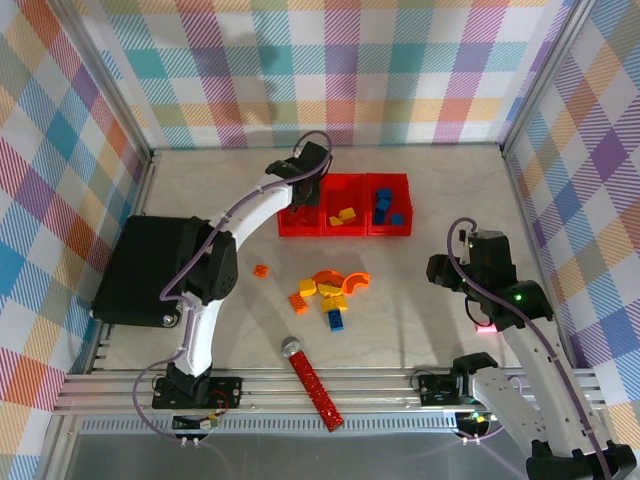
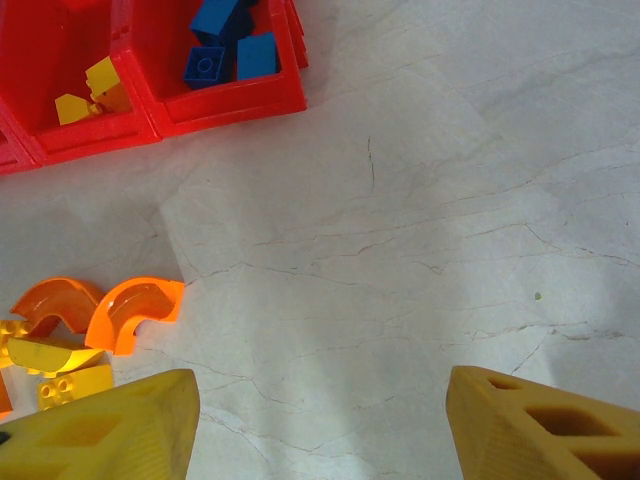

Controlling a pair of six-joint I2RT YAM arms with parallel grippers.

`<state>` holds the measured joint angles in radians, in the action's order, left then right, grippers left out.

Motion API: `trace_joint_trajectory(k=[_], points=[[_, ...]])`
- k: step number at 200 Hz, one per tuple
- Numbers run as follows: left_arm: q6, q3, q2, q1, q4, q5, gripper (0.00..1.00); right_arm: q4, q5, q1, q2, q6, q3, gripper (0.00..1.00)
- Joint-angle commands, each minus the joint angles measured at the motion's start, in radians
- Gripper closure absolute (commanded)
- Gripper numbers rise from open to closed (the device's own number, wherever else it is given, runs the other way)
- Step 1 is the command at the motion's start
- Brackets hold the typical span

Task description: Sort the legos into containers by color

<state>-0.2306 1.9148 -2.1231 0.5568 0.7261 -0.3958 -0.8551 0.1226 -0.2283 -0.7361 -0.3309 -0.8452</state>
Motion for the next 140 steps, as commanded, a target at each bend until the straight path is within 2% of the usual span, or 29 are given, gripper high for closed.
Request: trace_joint_trajectory(k=[1, 16, 31, 43, 97, 140], points=[[0.058, -0.088, 0.17, 0.026, -0.132, -0.059, 0.4, -0.017, 0.0, 0.004, 0.003, 0.008, -0.012, 0.32], [0.08, -0.183, 0.278, 0.032, -0.222, -0.083, 0.32, -0.03, -0.009, 0.004, -0.002, 0.01, -0.026, 0.32], [0.103, -0.265, 0.377, 0.032, -0.284, -0.117, 0.19, -0.04, -0.016, 0.004, -0.007, 0.007, -0.038, 0.31], [0.16, -0.316, 0.443, 0.032, -0.3, -0.113, 0.0, -0.045, -0.022, 0.005, -0.009, 0.005, -0.046, 0.31], [0.285, -0.507, 0.65, -0.001, -0.28, -0.147, 0.0, -0.032, -0.079, 0.004, -0.027, -0.042, -0.067, 0.3], [0.237, -0.598, 0.708, -0.026, -0.057, 0.006, 0.0, -0.002, -0.122, 0.005, -0.052, -0.075, -0.067, 0.31]])
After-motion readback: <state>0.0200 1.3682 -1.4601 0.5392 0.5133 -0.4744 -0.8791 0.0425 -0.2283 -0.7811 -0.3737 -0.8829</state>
